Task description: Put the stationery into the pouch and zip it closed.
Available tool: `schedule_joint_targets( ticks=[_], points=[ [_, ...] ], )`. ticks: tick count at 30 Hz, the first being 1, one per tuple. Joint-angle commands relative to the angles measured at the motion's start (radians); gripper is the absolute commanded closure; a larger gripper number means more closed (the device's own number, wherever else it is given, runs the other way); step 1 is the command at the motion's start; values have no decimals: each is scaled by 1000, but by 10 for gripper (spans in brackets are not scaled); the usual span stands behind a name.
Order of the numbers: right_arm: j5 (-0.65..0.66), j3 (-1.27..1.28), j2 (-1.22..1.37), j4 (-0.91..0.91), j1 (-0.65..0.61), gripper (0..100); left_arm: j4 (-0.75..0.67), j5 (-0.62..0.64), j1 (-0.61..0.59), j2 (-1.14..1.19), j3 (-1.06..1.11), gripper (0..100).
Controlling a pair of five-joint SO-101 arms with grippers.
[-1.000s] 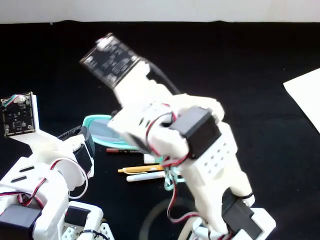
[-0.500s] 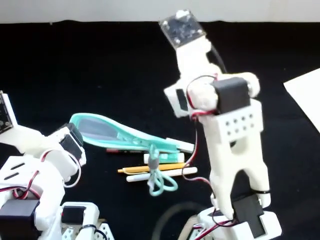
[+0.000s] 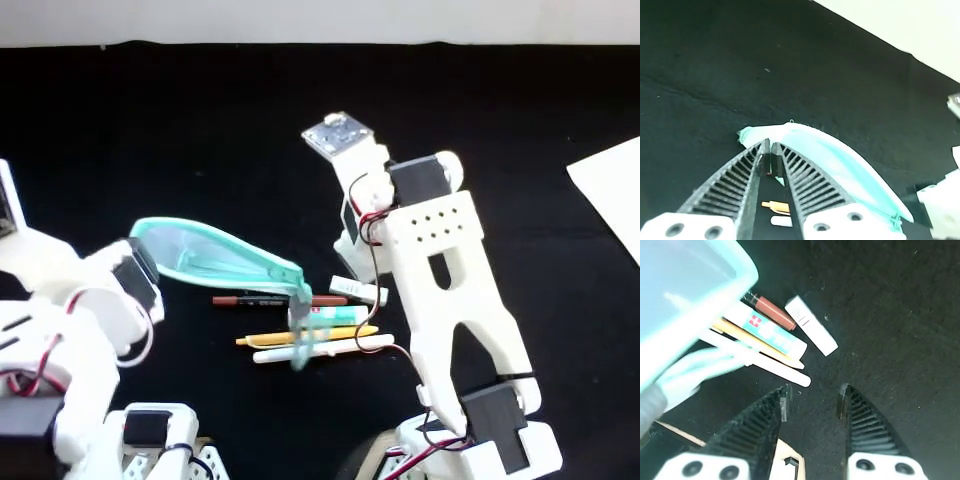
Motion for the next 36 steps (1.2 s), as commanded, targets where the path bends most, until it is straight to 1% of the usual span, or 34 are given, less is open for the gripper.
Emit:
schedule_joint_targets(
  ticks=[1, 5, 11, 14, 16, 18, 20, 23, 28, 33, 36],
  points=[
    [8, 27, -22, -36, 13, 836, -12, 5, -44, 25, -30, 993],
    [11, 99, -22, -79, 12, 836, -12, 2, -48, 25, -1, 993],
    [92, 219, -22, -97, 12, 836, -12, -2, -48, 24, 91, 993],
    [103, 271, -22, -124, 12, 835, -14, -3, -48, 24, 99, 993],
    [107, 328, -22, -185, 8, 834, -12, -3, -50, 24, 99, 993],
    [110, 401, -19, -292, 13, 804, -6, -3, -50, 24, 101, 993],
    [172, 483, -19, -397, 18, 755, -6, -5, -50, 24, 101, 993],
    [270, 558, -19, -504, 16, 746, -6, -44, -50, 27, 101, 993],
    [423, 572, -10, -595, 19, 746, -5, -52, -62, 31, 101, 993],
    [516, 575, 2, -694, 28, 746, -3, -52, -156, 33, 97, 993],
    [563, 573, 90, -713, 30, 746, 20, -52, -170, 33, 88, 993]
  ],
)
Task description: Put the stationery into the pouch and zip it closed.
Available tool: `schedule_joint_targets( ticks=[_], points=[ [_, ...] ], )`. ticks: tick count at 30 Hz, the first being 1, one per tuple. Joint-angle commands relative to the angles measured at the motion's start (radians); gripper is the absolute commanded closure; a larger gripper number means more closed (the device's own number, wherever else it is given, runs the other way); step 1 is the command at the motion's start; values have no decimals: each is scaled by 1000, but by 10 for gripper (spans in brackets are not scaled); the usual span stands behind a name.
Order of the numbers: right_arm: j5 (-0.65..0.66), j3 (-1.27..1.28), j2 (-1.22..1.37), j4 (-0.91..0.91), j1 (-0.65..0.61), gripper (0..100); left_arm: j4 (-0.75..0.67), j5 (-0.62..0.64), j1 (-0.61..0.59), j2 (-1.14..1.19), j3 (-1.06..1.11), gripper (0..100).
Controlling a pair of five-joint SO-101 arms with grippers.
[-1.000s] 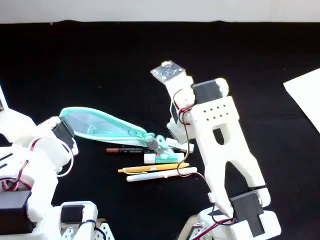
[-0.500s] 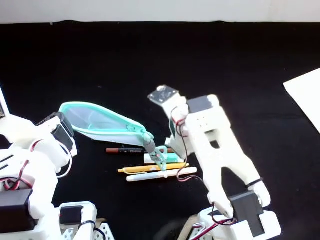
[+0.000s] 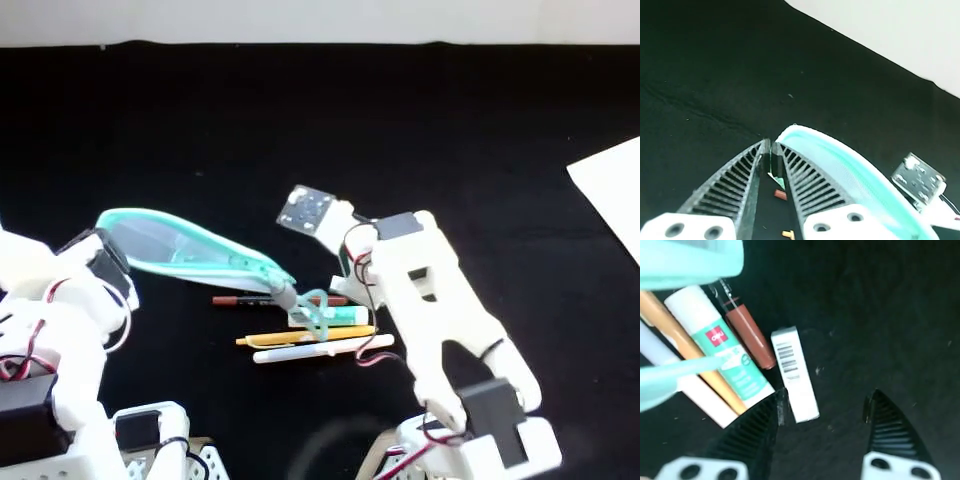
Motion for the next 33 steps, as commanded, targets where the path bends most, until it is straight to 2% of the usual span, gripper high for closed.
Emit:
schedule_joint_targets(
  ticks=[1, 9, 11, 13, 18, 23, 27, 33],
  points=[
    [52, -5, 99, -51, 18, 746, 37, -8, -19, 16, -13, 993],
    [51, -62, 343, -117, 33, 765, 49, -8, -22, 15, -15, 993],
    [51, -82, 349, -117, 33, 854, 49, -8, -22, 15, -15, 993],
    [28, -97, 346, -116, 33, 998, 49, -8, -22, 15, -15, 993],
    [-167, -202, 337, -110, 102, 991, 49, -8, -21, 15, -15, 993],
    [-391, -372, 174, 16, 140, 992, 48, -8, -15, 13, -8, 993],
    [-598, -483, -88, 64, 45, 992, 49, -8, -15, 13, -2, 993],
    [-861, -582, -452, 71, -216, 992, 51, -6, -15, 15, -2, 993]
  ],
)
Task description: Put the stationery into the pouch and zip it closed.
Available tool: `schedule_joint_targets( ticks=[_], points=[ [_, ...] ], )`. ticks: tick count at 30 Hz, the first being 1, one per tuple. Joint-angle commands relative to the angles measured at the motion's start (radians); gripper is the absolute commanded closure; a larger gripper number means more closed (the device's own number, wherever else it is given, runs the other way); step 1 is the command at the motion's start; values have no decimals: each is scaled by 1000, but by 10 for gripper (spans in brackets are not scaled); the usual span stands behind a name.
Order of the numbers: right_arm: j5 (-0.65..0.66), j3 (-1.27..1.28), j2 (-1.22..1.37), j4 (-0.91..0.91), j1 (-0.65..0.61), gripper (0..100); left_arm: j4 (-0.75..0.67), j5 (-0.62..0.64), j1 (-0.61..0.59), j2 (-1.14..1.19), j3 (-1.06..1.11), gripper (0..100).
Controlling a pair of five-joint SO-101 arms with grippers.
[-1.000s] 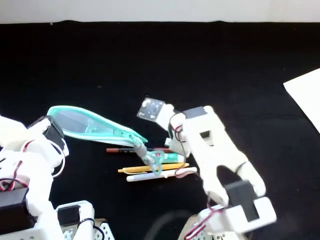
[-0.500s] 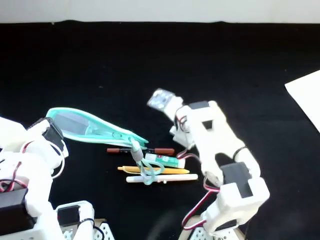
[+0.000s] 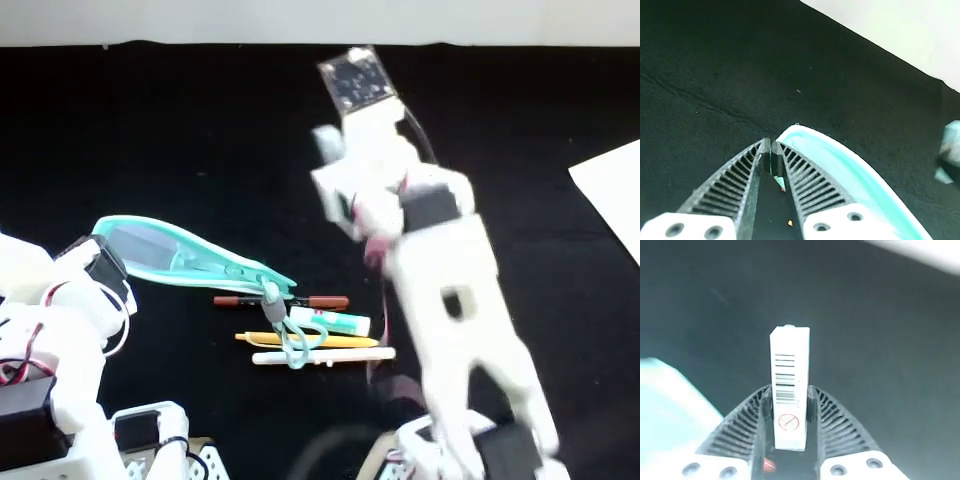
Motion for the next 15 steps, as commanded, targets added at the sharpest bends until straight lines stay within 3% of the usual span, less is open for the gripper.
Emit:
schedule_joint_targets(
  ticks=[1, 8, 15],
  points=[
    [-141, -113, -191, -1, -120, 992, 15, -6, -4, 15, 10, 993],
    [-255, -394, -199, 35, -292, 992, 37, -6, 5, 13, 10, 993],
    [-259, -332, -189, 4, -515, 991, 58, -5, 90, 8, 10, 993]
  ],
)
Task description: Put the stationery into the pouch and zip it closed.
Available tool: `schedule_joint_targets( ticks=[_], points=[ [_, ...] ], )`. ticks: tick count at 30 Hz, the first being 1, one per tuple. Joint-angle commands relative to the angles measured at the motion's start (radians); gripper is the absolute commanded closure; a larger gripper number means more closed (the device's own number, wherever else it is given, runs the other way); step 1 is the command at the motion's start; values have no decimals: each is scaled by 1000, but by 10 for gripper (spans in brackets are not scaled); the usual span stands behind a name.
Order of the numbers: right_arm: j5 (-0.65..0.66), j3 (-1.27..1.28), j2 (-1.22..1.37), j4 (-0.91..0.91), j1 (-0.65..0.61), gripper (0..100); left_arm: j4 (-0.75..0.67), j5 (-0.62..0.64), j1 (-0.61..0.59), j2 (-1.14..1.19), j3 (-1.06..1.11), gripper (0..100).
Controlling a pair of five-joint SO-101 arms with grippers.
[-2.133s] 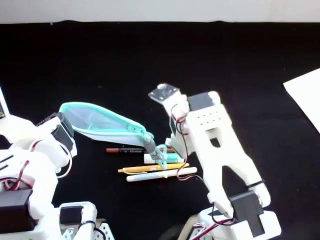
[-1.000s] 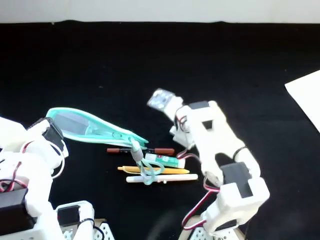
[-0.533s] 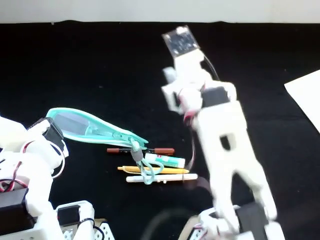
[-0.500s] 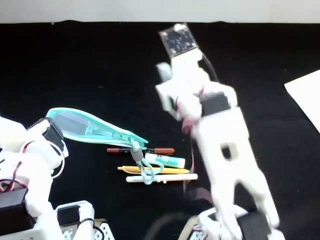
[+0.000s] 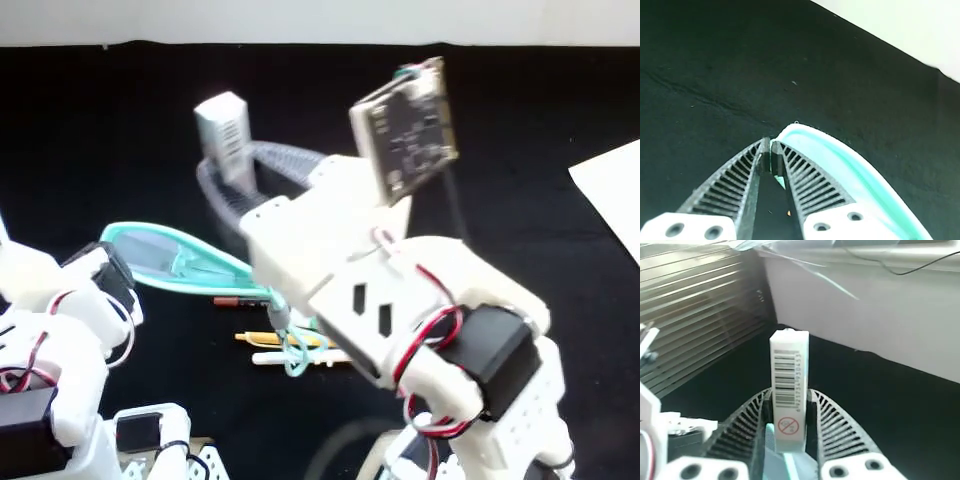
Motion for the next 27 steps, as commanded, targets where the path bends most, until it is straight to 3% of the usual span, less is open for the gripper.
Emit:
schedule_joint_targets(
  ticks=[1, 7, 15, 27],
  points=[
    [-9, 36, -8, -48, -111, 991, 20, -3, 31, 15, 8, 993],
    [-9, 288, -8, -194, -168, 991, 21, 0, 30, 16, 8, 993],
    [0, 625, -8, -470, -64, 991, 49, 0, 30, 15, -1, 993],
    [227, 963, -7, -751, -13, 990, 44, 0, 30, 16, -2, 993]
  ],
)
